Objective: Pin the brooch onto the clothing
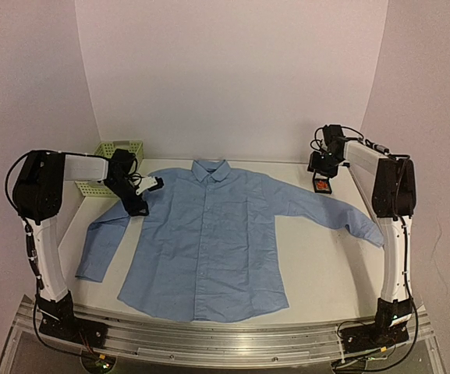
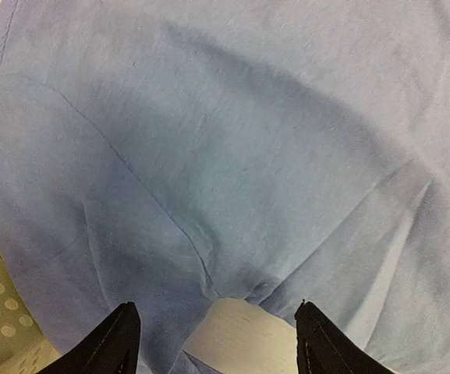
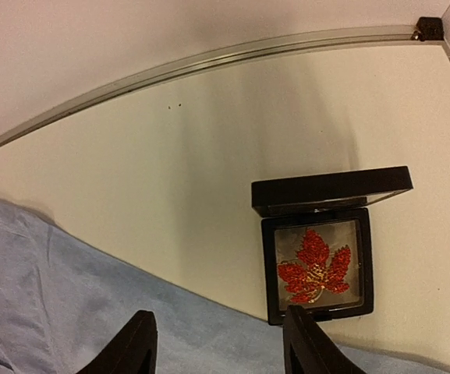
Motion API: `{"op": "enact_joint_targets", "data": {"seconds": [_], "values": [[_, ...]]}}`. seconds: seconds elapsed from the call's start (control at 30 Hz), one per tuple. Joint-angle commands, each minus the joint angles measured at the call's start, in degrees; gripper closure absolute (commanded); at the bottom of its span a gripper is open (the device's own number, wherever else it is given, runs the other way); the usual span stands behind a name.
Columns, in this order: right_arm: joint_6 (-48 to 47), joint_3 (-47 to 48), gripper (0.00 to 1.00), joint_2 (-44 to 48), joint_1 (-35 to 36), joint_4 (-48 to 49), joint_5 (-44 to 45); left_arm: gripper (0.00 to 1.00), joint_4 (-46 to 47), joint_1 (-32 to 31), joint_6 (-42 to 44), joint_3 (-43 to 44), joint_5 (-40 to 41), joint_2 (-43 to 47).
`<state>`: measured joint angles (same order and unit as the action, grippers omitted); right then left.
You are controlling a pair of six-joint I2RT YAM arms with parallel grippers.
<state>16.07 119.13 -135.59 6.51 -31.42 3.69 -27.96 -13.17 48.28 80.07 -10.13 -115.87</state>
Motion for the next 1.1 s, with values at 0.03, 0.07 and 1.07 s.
{"op": "enact_joint_targets", "data": {"seconds": [0.03,0.07,1.07], "values": [[-9.5,3.0,0.38,0.4,0.0,-2.8,6.8,0.25,-10.5,0.0,-6.2,7.5,-8.4,4.4],[-10.5,3.4,0.37,-0.3,-0.2,-2.8,7.1,0.23,-11.0,0.0,-7.3,7.9,-9.3,4.7],[-17.8,7.5,0.29,-8.8,-1.7,-3.5,3.9,0.29,15.3,-17.1,-8.6,-30.8,-8.6,22.1]]}}
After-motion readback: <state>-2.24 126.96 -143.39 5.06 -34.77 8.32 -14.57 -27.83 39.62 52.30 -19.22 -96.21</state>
